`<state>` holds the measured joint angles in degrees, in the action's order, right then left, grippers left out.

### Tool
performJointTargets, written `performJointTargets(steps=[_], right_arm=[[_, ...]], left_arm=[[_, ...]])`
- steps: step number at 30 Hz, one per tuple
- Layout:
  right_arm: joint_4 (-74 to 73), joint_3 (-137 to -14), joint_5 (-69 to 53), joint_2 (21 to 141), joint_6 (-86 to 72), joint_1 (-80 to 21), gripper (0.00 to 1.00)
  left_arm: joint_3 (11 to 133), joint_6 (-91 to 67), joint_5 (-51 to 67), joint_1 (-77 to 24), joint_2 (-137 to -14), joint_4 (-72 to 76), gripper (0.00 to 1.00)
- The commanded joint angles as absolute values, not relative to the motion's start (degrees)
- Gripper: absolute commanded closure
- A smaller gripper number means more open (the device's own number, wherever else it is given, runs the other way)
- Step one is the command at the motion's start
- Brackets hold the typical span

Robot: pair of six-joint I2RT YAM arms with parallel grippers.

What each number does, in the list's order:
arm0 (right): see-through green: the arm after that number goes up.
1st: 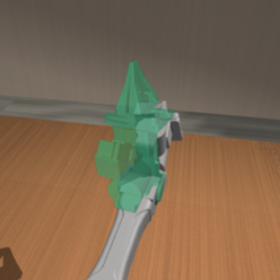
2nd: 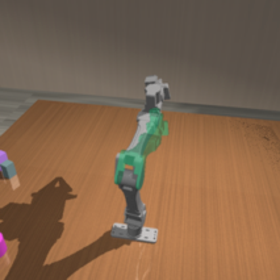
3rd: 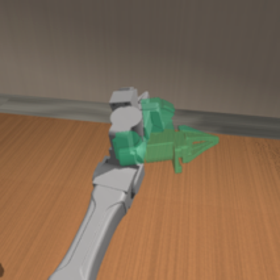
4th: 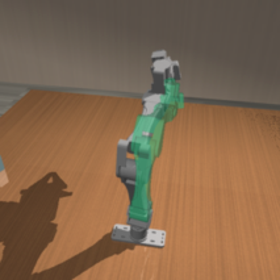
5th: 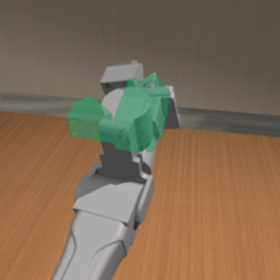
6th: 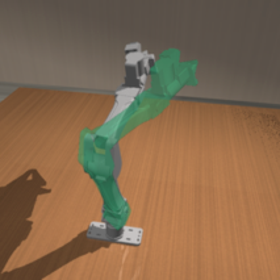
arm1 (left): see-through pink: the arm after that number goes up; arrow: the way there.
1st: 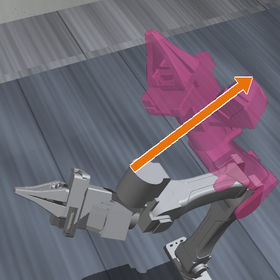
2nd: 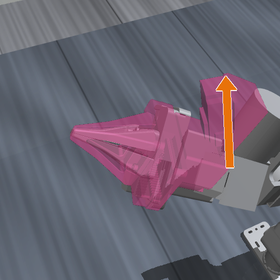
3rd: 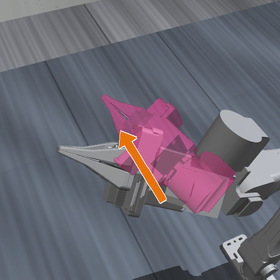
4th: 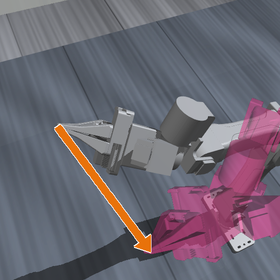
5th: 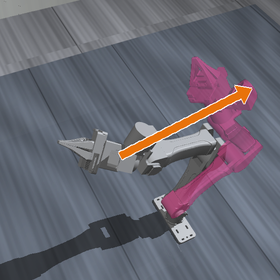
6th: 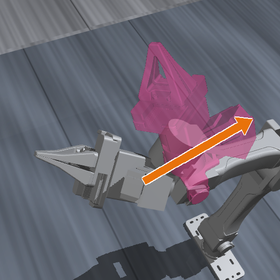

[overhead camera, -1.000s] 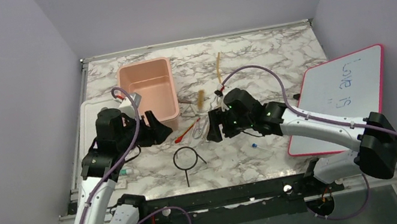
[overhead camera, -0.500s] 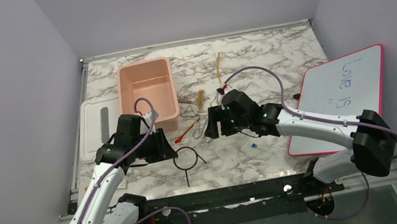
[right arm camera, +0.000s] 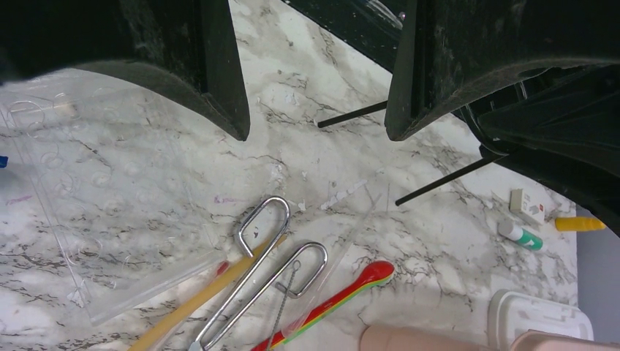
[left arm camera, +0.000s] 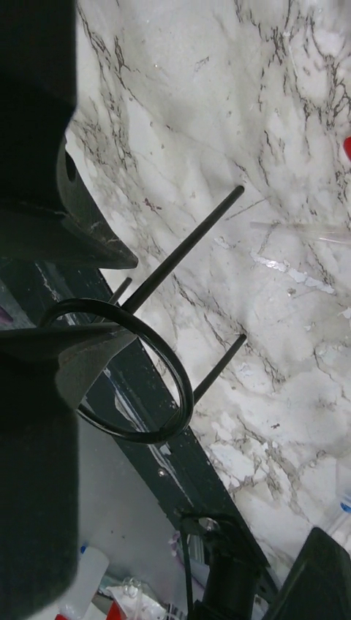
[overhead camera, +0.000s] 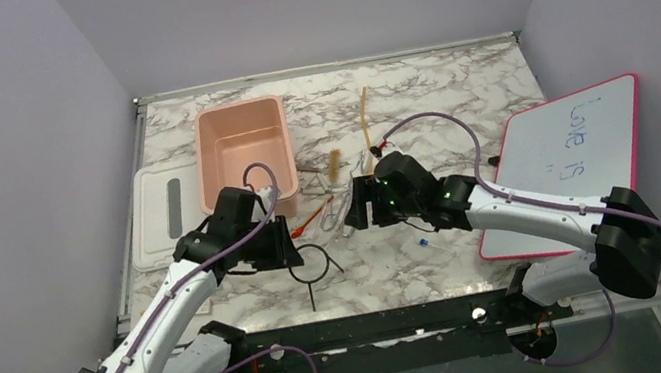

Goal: Organize the chemistry lab equipment

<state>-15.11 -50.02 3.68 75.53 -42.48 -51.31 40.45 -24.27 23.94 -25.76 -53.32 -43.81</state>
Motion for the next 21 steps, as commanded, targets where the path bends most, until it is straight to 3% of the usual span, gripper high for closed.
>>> performJointTargets(steps=[1,7,10,21], right_arm=[[-13.8,-49.1,7.1,73.9,-43.3,-51.4,0.28],[-14.2,-49.4,7.7,73.6,-42.0,-51.4,0.28],[-15.1,-49.3,8.6,72.5,-41.4,-51.4,0.28],[-17.4,-48.8,13.3,64.8,-41.1,-51.4,0.28]], left_arm=[[42.4,-27.1,15.6,-30.2,-56.2,-42.7,0.69],[44.7,-27.9,11.2,-34.3,-59.0,-43.0,0.93],[46.1,-26.9,11.3,-35.6,-59.2,-42.1,1.00],[54.8,-22.9,20.3,-36.2,-54.9,-42.2,1.00]])
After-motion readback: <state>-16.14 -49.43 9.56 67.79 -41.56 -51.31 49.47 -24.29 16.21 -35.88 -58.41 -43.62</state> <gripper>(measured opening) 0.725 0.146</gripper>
